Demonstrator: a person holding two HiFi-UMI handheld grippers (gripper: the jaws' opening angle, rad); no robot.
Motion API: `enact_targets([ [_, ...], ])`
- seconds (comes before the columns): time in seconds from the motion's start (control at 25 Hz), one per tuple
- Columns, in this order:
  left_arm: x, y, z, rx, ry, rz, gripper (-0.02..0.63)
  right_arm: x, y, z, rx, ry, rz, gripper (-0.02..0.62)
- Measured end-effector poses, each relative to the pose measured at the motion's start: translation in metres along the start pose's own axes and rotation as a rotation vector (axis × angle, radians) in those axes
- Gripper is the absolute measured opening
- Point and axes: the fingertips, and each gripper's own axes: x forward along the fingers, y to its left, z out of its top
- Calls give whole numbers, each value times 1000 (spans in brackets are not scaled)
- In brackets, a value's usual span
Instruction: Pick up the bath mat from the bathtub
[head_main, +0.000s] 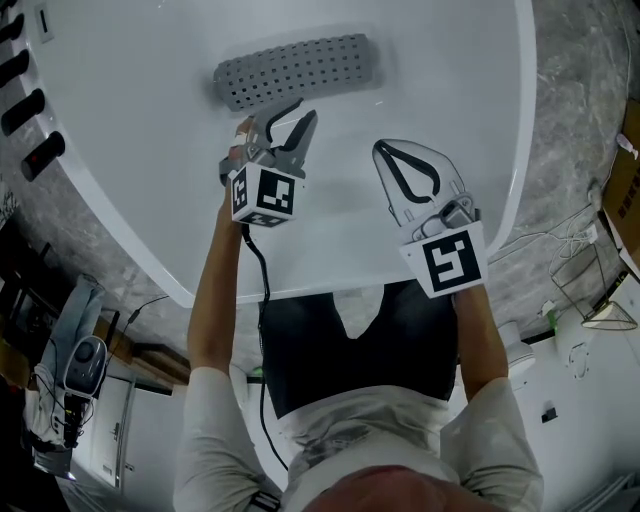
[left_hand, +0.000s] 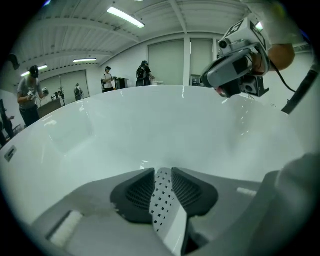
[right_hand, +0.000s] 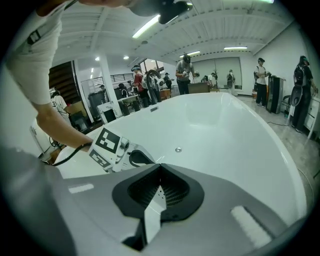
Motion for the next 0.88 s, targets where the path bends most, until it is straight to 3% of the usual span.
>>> enact_targets([
  [0.88,95,9,-98,64,150,-61,262,47,-2,-49,-29,53,69,3],
])
